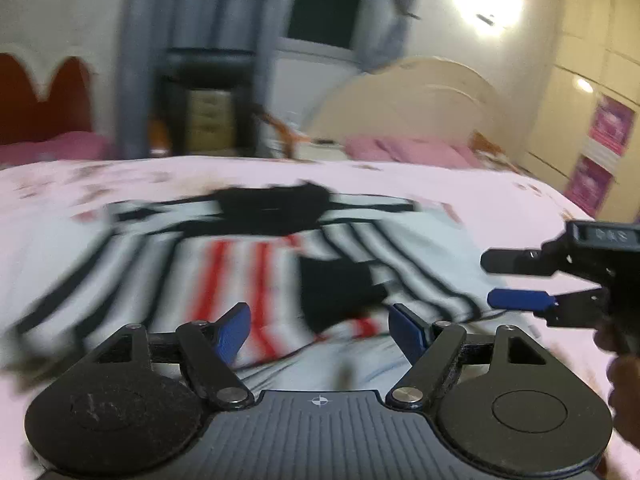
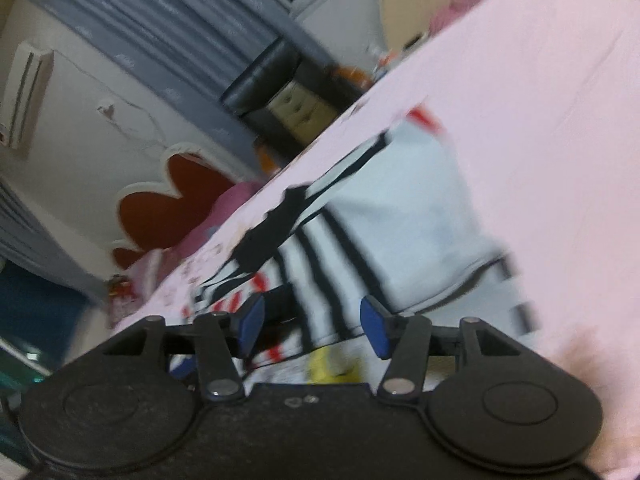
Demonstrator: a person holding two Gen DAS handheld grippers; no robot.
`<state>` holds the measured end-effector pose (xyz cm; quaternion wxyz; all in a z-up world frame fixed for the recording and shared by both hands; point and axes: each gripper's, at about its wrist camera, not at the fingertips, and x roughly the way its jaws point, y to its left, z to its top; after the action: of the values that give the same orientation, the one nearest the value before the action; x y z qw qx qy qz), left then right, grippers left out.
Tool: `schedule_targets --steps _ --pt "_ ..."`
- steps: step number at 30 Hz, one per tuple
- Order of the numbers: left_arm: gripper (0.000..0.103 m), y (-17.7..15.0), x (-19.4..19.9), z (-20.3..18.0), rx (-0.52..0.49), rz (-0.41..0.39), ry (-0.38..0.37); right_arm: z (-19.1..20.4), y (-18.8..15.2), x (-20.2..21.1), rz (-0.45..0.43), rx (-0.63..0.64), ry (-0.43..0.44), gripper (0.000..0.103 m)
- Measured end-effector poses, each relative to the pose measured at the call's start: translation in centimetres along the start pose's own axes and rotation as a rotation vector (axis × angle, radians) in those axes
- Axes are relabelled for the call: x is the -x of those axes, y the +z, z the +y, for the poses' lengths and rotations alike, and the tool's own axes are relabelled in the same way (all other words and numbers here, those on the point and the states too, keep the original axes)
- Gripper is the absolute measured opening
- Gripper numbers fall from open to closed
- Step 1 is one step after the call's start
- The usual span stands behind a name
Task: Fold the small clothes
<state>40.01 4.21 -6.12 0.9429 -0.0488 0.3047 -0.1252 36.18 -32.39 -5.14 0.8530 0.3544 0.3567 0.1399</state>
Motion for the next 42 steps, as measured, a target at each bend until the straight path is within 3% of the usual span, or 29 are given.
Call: schedule_targets --steps 5,8,9,13,16,18,20,21,22,25,32,36,39,42 --pt "0.076 -3.3 5.0 8.1 0.058 -0.027 0.233 1.6 -0.9 -4.2 0.053 0.012 0.02 0.052" --pt "0.076 -4.1 5.0 11.6 0.09 0.003 0.305 2.2 -1.3 -6.7 0.082 0.002 0.019 0.047" --pt "0.076 -4.3 4.8 12.4 0.089 0.008 0.327 2.4 -1.4 -7.3 0.091 0.004 0.014 0.041" --pt "0.076 -4.4 3.8 14.8 0.123 -0.001 0.329 3.6 -2.0 -9.2 0.106 0.069 -0.056 0.018" --pt "0.076 -4.5 3.4 15.6 0.113 -0.019 0.279 4.2 -2.0 -8.7 0.079 0.118 -0.087 0.006" --pt "0.076 -4.3 2.7 15.5 0.097 -0.025 0.26 4.7 -1.6 -7.6 0.044 0.154 -0.099 0.006" --pt "0.062 -3.9 1.4 15.2 0.078 -0.013 0.243 5.1 -0.9 -6.0 -0.013 0.182 -0.11 0.006" --pt "0.05 -3.6 0.8 15.2 0.078 0.006 0.234 5.3 -0.6 -5.3 -0.041 0.198 -0.122 0.006" --pt "0.047 -3.5 0.5 15.3 0.086 0.019 0.222 5.3 -0.2 -4.5 -0.066 0.213 -0.133 0.006" --pt "0.047 -3.4 0.2 15.4 0.091 0.018 0.211 4.6 1.1 -2.4 -0.11 0.236 -0.164 0.006" --pt "0.047 -3.0 -0.4 15.2 0.078 0.03 0.187 2.5 1.0 -2.2 -0.094 0.247 -0.219 0.006" --pt "0.047 -2.5 0.4 15.2 0.087 -0.021 0.173 3.0 0.2 -2.3 -0.076 0.27 -0.199 0.006" --pt "0.047 -2.1 0.5 14.6 0.05 -0.058 0.174 3.4 -0.3 -2.8 -0.057 0.287 -0.195 0.006" --pt "0.045 -2.0 -0.5 15.1 0.066 -0.019 0.224 3.3 -0.5 -3.1 -0.047 0.273 -0.19 0.006"
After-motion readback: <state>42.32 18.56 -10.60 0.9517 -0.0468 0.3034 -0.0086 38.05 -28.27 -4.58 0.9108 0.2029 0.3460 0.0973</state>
